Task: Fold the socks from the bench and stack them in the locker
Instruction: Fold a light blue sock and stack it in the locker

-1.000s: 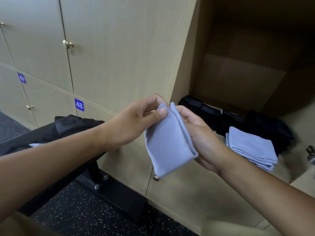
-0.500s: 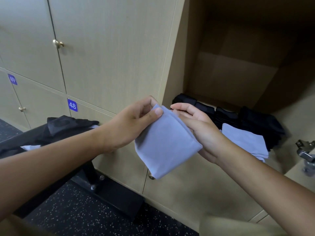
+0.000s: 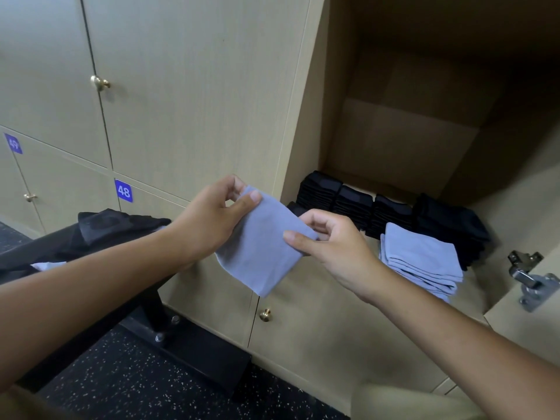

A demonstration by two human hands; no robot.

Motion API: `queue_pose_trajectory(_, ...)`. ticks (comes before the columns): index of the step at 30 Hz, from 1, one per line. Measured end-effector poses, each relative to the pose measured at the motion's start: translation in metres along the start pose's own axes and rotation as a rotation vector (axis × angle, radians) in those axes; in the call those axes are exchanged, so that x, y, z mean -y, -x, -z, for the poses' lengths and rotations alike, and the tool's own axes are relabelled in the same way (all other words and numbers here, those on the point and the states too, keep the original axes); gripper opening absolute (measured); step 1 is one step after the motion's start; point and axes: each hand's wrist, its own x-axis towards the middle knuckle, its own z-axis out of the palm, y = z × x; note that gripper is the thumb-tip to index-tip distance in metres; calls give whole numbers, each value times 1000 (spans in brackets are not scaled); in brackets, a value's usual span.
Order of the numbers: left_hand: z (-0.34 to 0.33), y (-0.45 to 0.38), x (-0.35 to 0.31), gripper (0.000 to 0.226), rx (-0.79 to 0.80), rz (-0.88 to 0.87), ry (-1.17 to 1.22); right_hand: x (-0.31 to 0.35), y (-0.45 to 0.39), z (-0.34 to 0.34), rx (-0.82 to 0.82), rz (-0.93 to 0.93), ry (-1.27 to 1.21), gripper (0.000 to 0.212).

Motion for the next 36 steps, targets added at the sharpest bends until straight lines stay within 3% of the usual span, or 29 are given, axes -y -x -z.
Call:
queue_pose_trajectory(7,2,2,1,23,57,65,36,-1,0,5,-81,-78,-66,21)
queue_pose_trajectory(16,-2,5,-2,36,166,103,32,-5,-1,8,-173,-160,-72,9)
queue_pose_trajectory(22,-13,4,-8,44,98,87,87,0,-1,15,-298,-187,-162,41)
queue_pose_trajectory(27,-27,-1,-16,44,7,53,36,7,4,29,-151,-234,-189,62)
queue_pose_trajectory(30,-44,-6,-24,39,17,52,76,13,7,45,-122,-214,-133,56)
queue_pose_trajectory(33,-65,-15,-33,25,60,96,222,10,13,66,-182,-187,-82,35)
queue_pose_trajectory(36,-81,-26,-42,17,138,147,309,5,16,85,-261,-179,-60,27)
